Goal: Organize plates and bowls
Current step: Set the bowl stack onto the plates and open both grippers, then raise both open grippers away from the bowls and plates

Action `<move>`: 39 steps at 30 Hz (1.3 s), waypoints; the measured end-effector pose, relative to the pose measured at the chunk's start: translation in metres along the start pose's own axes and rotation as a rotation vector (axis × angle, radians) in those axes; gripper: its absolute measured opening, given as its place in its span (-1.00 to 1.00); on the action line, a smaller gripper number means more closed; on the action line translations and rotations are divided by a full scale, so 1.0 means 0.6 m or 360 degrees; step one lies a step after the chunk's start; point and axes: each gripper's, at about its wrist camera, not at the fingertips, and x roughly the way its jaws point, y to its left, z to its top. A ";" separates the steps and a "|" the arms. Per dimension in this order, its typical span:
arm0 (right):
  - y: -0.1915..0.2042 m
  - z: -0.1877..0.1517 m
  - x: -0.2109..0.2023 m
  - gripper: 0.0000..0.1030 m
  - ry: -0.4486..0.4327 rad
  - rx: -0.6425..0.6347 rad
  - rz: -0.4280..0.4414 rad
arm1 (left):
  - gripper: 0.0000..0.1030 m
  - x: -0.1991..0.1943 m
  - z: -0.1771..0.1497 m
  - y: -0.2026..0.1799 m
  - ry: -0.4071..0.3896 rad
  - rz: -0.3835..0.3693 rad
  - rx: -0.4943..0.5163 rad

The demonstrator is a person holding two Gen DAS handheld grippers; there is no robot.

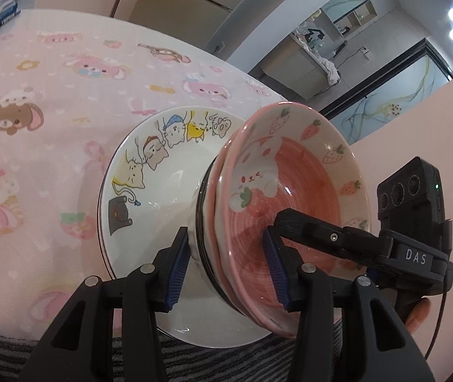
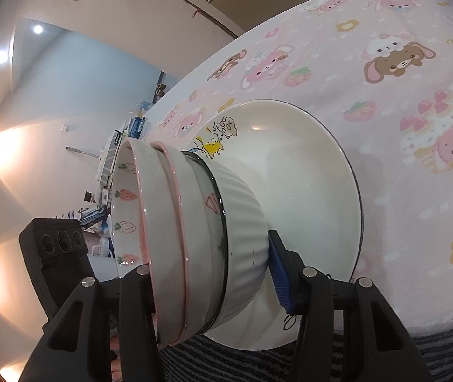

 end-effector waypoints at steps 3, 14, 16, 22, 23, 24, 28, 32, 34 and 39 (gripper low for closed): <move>0.006 -0.001 0.001 0.00 -0.0025 -0.0042 -0.0044 | -0.19 -0.004 -0.004 -0.010 -0.0060 0.0075 0.0046; 0.038 -0.006 -0.032 0.00 -0.0287 -0.0283 -0.0390 | -0.31 -0.020 -0.004 -0.016 -0.0272 0.0239 0.0147; 0.042 -0.005 -0.033 0.00 -0.0259 -0.0343 -0.0377 | -0.30 -0.023 -0.006 -0.021 -0.0313 0.0299 0.0195; 0.074 -0.020 -0.066 0.00 -0.0452 -0.0471 -0.0532 | -0.22 -0.062 -0.021 -0.057 -0.0567 0.0502 0.0380; 0.085 -0.024 -0.076 0.00 -0.0497 -0.0504 -0.0555 | -0.18 -0.074 -0.024 -0.061 -0.0627 0.0521 0.0405; 0.095 -0.031 -0.092 0.00 -0.0562 -0.0549 -0.0581 | -0.09 -0.089 -0.029 -0.070 -0.0694 0.0542 0.0440; 0.134 -0.062 -0.144 0.15 -0.0791 -0.0705 -0.0668 | 0.28 -0.141 -0.056 -0.107 -0.0963 0.0687 0.0636; 0.168 -0.092 -0.179 0.18 -0.0992 -0.0829 -0.0746 | 0.39 -0.187 -0.079 -0.118 -0.1105 0.0670 0.0661; 0.185 -0.107 -0.190 0.21 -0.1038 -0.0934 -0.0778 | 0.61 -0.207 -0.090 -0.124 -0.1156 0.0638 0.0666; 0.210 -0.154 -0.223 0.42 -0.1251 -0.1042 -0.0815 | 0.99 -0.254 -0.122 -0.143 -0.1365 0.0665 0.0731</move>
